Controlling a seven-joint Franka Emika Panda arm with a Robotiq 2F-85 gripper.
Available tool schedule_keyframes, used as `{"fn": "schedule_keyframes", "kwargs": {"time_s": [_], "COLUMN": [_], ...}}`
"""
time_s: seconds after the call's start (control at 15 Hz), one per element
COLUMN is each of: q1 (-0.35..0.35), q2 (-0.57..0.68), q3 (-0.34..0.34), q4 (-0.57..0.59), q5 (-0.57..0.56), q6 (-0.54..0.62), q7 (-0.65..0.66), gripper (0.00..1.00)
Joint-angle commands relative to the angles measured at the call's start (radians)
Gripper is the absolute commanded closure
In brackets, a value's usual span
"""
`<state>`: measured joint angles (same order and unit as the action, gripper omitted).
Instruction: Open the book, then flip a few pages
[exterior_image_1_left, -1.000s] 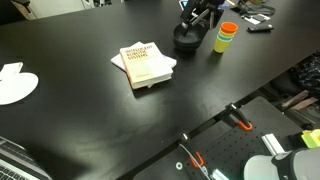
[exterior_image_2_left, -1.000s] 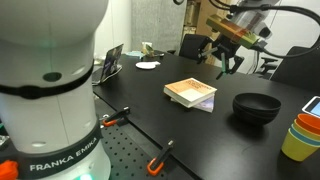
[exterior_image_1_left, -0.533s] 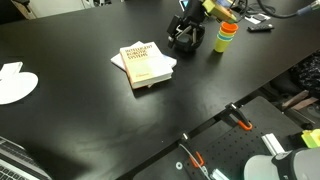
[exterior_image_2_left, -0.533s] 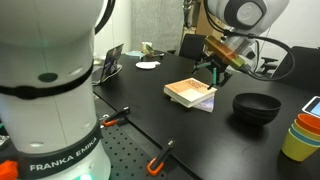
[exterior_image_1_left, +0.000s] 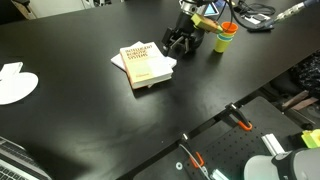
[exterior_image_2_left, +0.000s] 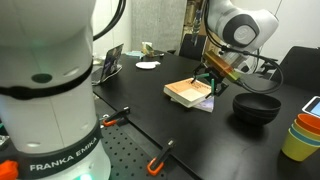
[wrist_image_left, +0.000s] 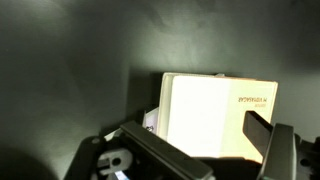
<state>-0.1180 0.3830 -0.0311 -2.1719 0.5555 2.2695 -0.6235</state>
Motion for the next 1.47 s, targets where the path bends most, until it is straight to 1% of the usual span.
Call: {"fn": "schedule_keyframes", "kwargs": {"time_s": [0.0,0.27,0.53,0.93,1.4], "q1": [-0.045,-0.061,-0.06,-0.052,-0.045], "q2": [0.067,0.113,0.129,0.109,0.088], "q3": [0.044,0.069,0.093,0.115,0.125], "q4": [0.051,0.068,0.074,0.063,0.049], "q5": [-0.005,-0.011,-0.014,-0.018,-0.021], "q6": [0.011,0.011,0.014,0.02,0.022], "q7": [-0.008,0.0,0.011,0.023,0.051], "gripper": [0.0,0.0,0.0,0.0,0.0]}}
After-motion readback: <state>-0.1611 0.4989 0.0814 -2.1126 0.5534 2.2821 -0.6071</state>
